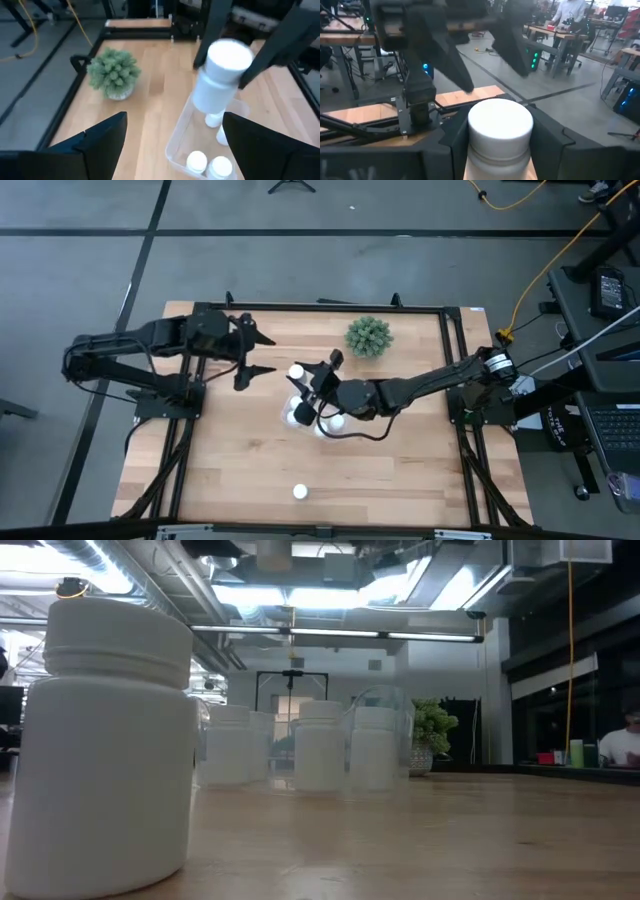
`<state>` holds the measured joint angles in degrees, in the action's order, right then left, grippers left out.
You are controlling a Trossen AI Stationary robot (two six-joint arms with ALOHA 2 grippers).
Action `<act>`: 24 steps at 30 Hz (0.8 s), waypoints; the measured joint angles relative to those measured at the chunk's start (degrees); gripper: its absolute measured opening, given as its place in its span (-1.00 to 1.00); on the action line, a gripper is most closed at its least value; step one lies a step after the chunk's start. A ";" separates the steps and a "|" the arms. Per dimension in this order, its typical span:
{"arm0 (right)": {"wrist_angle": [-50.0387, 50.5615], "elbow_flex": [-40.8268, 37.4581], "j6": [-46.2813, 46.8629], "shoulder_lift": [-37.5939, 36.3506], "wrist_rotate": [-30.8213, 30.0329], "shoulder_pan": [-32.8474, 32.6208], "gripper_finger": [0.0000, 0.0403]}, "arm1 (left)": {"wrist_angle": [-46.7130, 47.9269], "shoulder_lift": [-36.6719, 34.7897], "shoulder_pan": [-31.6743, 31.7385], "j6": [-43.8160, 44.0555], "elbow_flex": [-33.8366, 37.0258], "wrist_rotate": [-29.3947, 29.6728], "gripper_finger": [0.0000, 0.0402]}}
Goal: Pick and place pill bottles into a basket
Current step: Put the white pill bottle into the transparent bin
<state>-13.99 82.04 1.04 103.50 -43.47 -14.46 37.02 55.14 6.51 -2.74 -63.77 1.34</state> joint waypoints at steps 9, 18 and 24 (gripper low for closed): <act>0.13 0.94 -0.31 -0.11 2.02 0.69 -0.22 | -4.72 3.91 -0.24 0.46 0.00 -1.99 0.74; -3.17 0.89 -4.46 -0.11 4.53 2.72 -0.22 | -5.95 4.32 -0.45 1.35 -0.04 -2.61 0.76; -2.75 2.27 -7.55 -0.09 5.95 3.38 -0.22 | -5.44 4.25 -0.45 2.13 -0.15 -3.29 0.76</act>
<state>-16.73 84.31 -6.51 103.42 -37.52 -11.08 31.58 59.40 6.07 -0.61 -63.92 -1.95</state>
